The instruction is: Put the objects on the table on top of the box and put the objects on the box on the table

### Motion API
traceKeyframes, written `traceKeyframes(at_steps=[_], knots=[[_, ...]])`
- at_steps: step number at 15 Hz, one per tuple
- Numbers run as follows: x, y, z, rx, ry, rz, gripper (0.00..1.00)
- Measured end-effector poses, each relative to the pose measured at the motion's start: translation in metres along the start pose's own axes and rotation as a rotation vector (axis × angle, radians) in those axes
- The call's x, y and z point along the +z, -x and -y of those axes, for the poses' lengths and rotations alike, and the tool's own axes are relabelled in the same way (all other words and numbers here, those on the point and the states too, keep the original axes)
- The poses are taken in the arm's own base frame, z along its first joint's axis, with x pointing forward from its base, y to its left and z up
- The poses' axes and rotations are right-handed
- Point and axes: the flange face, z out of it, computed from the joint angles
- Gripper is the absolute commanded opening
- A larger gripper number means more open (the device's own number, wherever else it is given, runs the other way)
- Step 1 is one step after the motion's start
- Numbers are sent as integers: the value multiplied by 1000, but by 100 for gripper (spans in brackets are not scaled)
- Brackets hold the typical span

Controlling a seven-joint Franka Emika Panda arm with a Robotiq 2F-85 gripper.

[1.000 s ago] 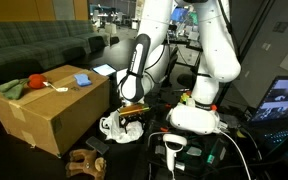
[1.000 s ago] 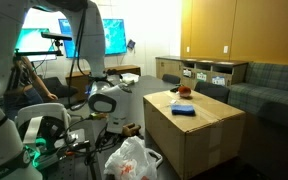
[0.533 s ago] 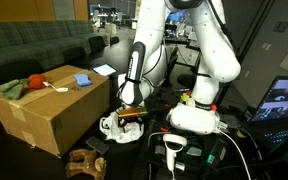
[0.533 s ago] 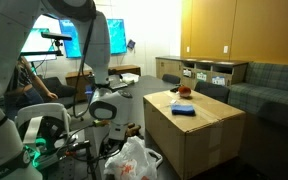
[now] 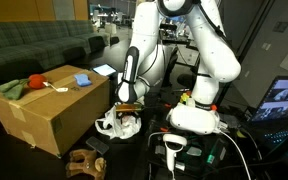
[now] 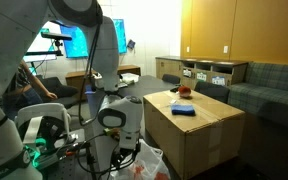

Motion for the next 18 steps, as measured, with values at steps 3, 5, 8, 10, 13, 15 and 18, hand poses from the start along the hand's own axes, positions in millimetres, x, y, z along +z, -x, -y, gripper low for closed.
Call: traceKeyframes(at_steps=[3,5,8,10,13,15,18], knots=[[6,-5,8,-4,-2,-3,100],[11,-6,12,-9,0,0,100],[19,-10,20,-15,-2,4,100],[24,-15,28,-18,-8,6,100],[33,-26,42,-13,-23,18,100],[40,-35,51,-3,-37,32,100],[50,-46,64,4,-60,69,87]])
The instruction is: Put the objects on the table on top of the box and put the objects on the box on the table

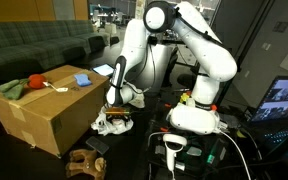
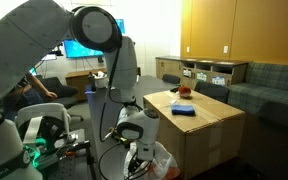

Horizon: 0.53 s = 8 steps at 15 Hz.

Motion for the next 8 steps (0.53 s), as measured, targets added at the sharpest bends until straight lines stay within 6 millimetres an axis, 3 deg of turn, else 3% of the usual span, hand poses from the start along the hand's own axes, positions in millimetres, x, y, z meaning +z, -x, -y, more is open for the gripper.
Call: traceKeyframes(at_steps=[1,8], knots=[[2,-4,3,2,-3,14,73],[0,-18,17,-40,-17,46,19]])
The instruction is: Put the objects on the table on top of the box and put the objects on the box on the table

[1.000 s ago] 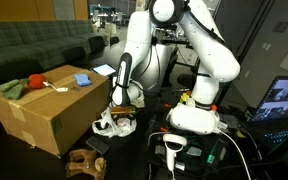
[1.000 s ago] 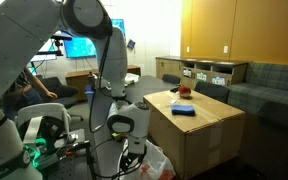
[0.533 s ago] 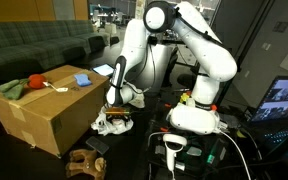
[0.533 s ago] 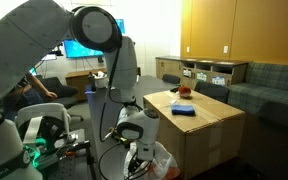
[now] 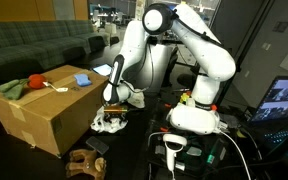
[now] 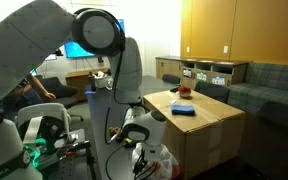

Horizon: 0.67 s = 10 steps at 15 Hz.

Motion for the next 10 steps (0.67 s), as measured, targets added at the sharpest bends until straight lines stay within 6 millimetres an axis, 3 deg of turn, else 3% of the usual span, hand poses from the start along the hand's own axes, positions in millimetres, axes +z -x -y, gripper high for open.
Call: traceKeyframes(at_steps=[3,10], knots=[[-5,0,3,-63,-5,-10,0],[-39,28,16,-378,27,-84,0]])
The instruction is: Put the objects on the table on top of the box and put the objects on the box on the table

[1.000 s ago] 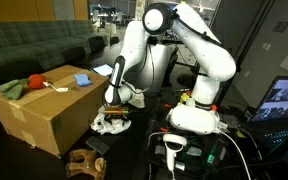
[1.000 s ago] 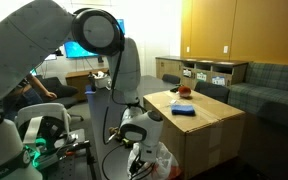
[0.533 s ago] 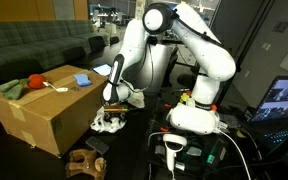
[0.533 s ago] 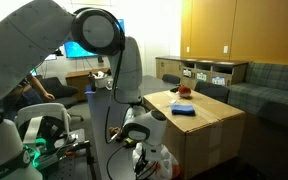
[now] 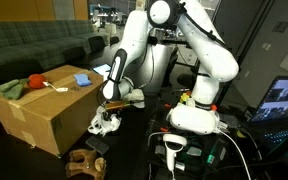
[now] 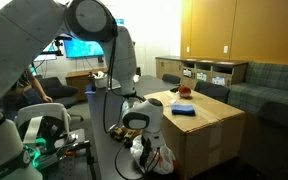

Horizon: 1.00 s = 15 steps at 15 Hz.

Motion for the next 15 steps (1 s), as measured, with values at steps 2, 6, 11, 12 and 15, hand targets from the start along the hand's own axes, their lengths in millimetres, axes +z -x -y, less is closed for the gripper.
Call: traceKeyframes(at_steps=[2,6,11,12,15], knots=[[-15,13,4,-94,17,-10,0],[-48,49,-1,-253,89,-1,0],[-105,81,-15,-381,160,-20,0],[-119,84,-18,-392,164,-34,0],[-166,88,-24,-385,152,-97,0]])
